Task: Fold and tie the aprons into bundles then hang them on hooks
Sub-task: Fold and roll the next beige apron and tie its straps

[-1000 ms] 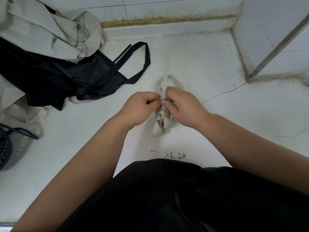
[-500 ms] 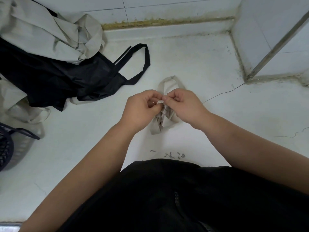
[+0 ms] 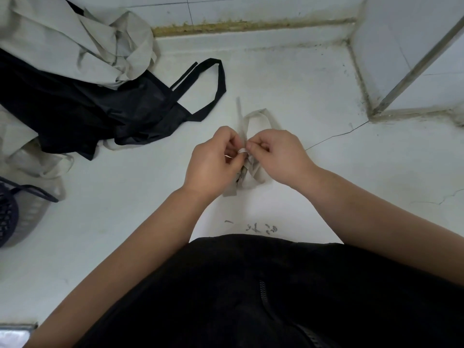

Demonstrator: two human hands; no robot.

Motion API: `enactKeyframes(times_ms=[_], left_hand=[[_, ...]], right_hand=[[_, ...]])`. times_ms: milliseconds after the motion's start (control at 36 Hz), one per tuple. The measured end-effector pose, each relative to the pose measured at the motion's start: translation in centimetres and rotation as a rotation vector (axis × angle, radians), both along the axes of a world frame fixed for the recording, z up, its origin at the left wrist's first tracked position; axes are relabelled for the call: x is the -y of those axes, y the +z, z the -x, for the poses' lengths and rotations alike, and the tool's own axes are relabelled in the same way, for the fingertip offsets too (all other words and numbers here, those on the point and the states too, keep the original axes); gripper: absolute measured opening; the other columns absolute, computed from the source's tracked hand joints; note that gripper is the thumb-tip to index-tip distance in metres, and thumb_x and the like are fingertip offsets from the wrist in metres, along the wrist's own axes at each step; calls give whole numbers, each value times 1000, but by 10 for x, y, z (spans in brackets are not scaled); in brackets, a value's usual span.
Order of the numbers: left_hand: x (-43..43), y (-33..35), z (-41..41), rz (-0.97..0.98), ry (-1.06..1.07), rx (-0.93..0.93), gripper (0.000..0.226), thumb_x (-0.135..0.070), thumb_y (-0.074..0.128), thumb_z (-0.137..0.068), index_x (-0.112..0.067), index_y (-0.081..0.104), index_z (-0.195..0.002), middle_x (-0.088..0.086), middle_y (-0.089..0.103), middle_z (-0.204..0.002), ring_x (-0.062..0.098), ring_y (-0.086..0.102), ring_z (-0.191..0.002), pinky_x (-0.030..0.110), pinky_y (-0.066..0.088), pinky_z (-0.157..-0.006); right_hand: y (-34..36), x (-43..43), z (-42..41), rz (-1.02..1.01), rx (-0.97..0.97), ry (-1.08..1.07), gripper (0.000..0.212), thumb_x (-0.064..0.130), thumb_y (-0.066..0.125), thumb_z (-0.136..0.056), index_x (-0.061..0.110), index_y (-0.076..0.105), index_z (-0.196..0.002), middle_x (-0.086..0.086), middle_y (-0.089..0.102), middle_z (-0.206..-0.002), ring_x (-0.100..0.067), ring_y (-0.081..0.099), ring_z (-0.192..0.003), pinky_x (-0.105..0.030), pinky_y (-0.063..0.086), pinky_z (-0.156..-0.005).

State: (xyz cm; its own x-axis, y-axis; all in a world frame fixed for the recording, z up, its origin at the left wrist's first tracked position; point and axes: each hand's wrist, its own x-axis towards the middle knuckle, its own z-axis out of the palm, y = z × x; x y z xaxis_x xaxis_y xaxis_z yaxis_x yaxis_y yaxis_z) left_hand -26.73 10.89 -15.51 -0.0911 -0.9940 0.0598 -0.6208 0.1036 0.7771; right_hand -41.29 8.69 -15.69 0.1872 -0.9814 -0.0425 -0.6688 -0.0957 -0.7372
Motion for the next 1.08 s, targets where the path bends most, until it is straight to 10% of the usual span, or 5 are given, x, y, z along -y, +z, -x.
enactKeyframes(times_ms=[333,500,861,1083], left_hand=[[5,4,-6,30,-21,85,21,-14,65,-88,-26,48,-85,-20,58,-74,-7,57,-72,16,47,-67],[5,2,-7,1,-10,74,17,-12,63,-88,-22,50,-87,-19,57,-74,-1,59,-70,24,48,-68],[4,4,-3,-5,23,71,16,-13,65,-88,-17,50,-91,-14,59,-77,13,64,-79,24,48,-73],[6,-4,-2,-75,101,15,15,-12,67,-85,-19,55,-84,-3,66,-78,14,65,-77,15,47,-69]], right_hand=[[9,9,-8,-104,65,5,27,12,49,-89,-9,58,-75,-20,52,-66,-21,44,-60,-35,42,-58],[18,5,-8,-34,-343,381,21,17,37,-97,7,55,-93,-5,51,-84,-27,50,-81,-33,35,-67],[8,9,-5,11,-303,246,37,15,39,-95,23,28,-61,3,37,-64,-24,42,-71,-32,27,-60],[12,11,3,-313,61,155,16,21,50,-96,14,64,-95,7,54,-73,-6,46,-66,-9,33,-54]])
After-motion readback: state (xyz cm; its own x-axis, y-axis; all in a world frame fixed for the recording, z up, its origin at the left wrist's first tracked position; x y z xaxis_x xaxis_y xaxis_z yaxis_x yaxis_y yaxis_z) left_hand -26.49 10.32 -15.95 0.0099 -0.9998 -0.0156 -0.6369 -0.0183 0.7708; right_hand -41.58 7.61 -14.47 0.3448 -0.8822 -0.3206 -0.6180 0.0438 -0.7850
